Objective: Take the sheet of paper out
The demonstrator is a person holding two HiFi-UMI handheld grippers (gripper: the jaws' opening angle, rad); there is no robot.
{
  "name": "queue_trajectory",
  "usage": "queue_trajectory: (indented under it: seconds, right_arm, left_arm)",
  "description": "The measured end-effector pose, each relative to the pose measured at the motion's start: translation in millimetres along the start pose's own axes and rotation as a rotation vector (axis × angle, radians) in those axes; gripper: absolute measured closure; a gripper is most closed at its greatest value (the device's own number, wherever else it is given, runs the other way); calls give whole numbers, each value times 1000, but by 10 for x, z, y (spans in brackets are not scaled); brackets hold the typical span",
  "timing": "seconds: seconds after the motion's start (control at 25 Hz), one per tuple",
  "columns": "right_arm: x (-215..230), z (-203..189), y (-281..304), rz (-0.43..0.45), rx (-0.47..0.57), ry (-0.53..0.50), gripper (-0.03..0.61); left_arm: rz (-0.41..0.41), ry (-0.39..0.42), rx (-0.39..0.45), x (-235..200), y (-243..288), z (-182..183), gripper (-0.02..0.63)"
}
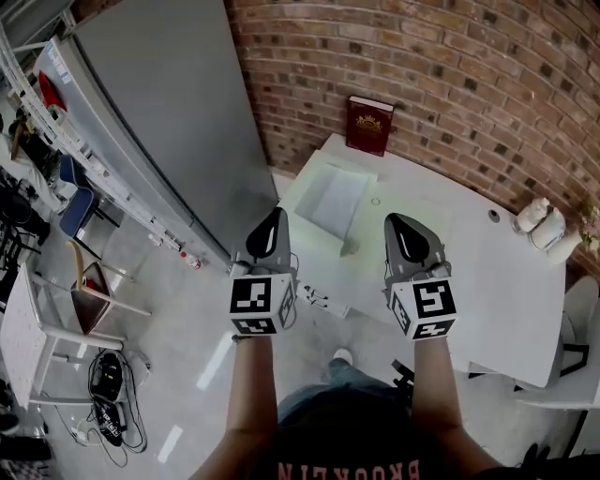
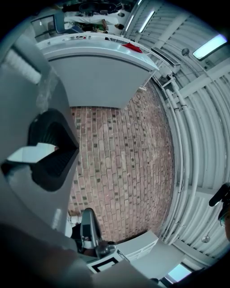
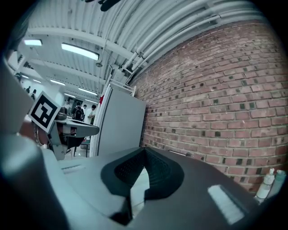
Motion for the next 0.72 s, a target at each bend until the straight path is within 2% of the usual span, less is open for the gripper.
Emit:
queue_trajectory:
  seconds: [0.16,0.52,0.72]
  right_arm:
    - [204,-146,230,37,-12,48,580]
    - [379,-448,572,117,-22,227,580]
    - [470,-682,767,63,-101,259,578]
  left_arm:
    - [33,-12,-28,3,225,-114,614]
    - [69,-22,-109,-79,538,-367,614]
    - [67,-27,-143,-184,722,-513,614]
Point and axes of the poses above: the fingertips, and each gripper's own axes: y forward along the fingers, x to its right, z out of its top, the point moved 3 cm from there along -y, backward along the fingers, and after that the axes turned 1 degree about -z, right-handed, at the moved point
